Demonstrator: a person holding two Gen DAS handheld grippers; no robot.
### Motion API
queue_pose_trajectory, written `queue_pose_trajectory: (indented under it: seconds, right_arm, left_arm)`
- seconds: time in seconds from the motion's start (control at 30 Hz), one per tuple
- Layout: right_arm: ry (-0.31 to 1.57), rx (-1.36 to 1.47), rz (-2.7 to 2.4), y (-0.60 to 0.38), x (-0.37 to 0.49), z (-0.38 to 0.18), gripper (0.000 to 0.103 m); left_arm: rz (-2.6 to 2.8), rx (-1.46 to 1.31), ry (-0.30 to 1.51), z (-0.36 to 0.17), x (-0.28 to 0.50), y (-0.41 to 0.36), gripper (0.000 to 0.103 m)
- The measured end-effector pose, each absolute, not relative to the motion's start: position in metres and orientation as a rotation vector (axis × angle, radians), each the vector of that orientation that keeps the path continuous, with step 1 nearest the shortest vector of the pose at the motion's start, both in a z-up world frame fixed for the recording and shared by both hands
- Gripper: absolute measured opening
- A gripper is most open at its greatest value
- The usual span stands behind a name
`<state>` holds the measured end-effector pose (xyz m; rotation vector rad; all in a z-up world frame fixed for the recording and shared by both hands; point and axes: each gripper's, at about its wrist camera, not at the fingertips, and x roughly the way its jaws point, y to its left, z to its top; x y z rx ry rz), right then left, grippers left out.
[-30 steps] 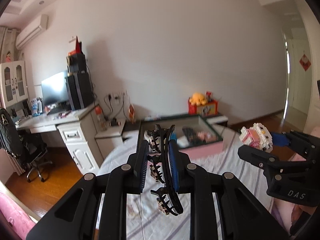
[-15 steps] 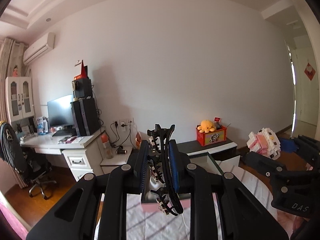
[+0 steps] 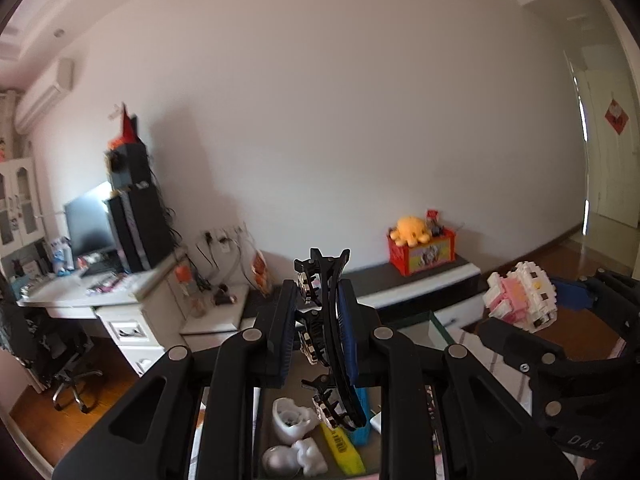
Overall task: Organize rigid objects
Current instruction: 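Carry the hair clip and brick figure over the pink box, then lower the hair clip and brick figure into the box and open both grippers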
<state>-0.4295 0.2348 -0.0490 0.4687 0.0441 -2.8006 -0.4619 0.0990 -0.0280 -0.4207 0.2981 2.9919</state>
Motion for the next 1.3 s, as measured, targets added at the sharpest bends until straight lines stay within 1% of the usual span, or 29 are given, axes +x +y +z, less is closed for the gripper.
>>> queue_pose_trajectory:
  seconds: [0.23,0.43,0.5,0.57,0.6,0.67,0.97,1.07,1.13,1.2,1.3]
  right_arm:
    - [0.019,0.657,-2.776,0.240,-0.501,-0.096,0.061]
    - [-0.007,0.808,-2.758,0.244,-0.538,-0.135,0.061]
    - [-0.022,0.844,-2.749,0.247,-0.544,-0.148,0.062]
    - [-0.020,0.889,-2.741,0.247,-0.550,-0.158,0.062]
    - [-0.009,0.901,-2.737,0.246,-0.551,-0.160,0.062]
    - [0.019,0.911,-2.748,0.243,-0.551,-0.161,0.061]
    - [-0.007,0.951,-2.751,0.245,-0.550,-0.167,0.062]
    - [-0.017,0.953,-2.751,0.246,-0.550,-0.168,0.062]
    - [-0.030,0.947,-2.754,0.248,-0.551,-0.168,0.062]
    - [-0.029,0.946,-2.763,0.250,-0.552,-0.169,0.062]
    - [-0.050,0.935,-2.766,0.251,-0.551,-0.168,0.062]
  left_arm:
    - [2.945,-0.624,0.321,-0.075,-0.537,0.107,0.020]
    - [2.855,-0.814,0.334,-0.120,-0.577,0.117,0.020]
    - [2.828,-0.883,0.401,-0.141,-0.586,0.125,0.020]
    - [2.806,-0.942,0.407,-0.154,-0.594,0.129,0.020]
    - [2.794,-0.953,0.390,-0.158,-0.597,0.130,0.020]
    - [2.788,-0.974,0.416,-0.164,-0.599,0.132,0.020]
    - [2.798,-0.965,0.426,-0.162,-0.593,0.130,0.021]
    - [2.803,-0.955,0.433,-0.159,-0.592,0.129,0.026]
    - [2.805,-0.948,0.425,-0.156,-0.590,0.129,0.039]
    - [2.816,-0.931,0.431,-0.153,-0.587,0.128,0.045]
    - [2.820,-0.917,0.420,-0.148,-0.585,0.126,0.048]
